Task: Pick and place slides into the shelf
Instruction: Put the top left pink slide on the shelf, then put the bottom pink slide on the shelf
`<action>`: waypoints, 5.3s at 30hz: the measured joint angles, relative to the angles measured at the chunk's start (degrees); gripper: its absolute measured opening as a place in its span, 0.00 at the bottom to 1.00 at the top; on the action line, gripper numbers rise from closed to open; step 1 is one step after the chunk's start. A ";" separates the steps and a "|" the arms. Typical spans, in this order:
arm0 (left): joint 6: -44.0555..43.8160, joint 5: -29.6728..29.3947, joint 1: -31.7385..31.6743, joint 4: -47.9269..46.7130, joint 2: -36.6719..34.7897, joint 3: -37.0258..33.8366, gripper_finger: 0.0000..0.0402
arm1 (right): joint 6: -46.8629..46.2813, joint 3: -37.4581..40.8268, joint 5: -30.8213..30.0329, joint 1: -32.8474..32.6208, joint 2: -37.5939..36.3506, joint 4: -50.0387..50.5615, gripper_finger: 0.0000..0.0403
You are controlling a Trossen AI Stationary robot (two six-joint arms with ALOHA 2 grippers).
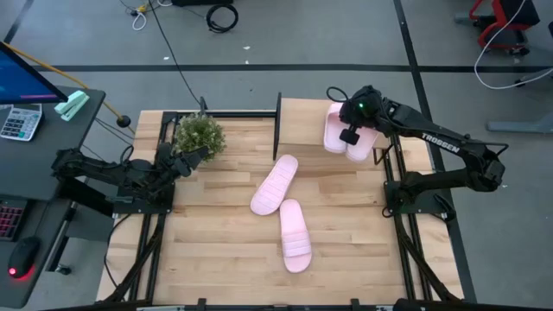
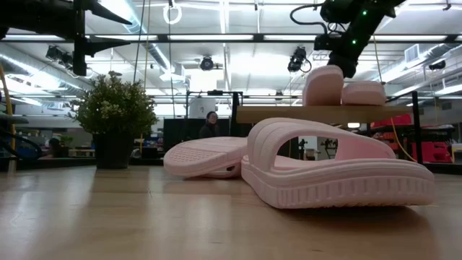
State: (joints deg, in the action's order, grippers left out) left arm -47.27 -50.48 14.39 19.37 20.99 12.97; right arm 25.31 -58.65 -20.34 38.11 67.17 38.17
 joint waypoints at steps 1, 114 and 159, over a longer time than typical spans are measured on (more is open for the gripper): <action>0.00 0.00 0.00 -0.02 0.00 0.00 0.43 | 0.28 0.00 -1.21 0.07 0.02 -0.20 0.03; -12.41 16.36 10.25 -3.08 12.24 0.09 0.44 | -38.36 -7.17 32.82 -49.27 4.84 7.09 0.04; -13.51 17.11 25.66 -3.45 16.94 0.02 0.44 | -45.43 -7.41 47.35 -47.14 37.47 -23.41 0.44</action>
State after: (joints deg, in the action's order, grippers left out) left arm -60.78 -33.36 40.05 15.92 37.93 12.99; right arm -20.12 -66.06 27.00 -9.03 104.64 14.77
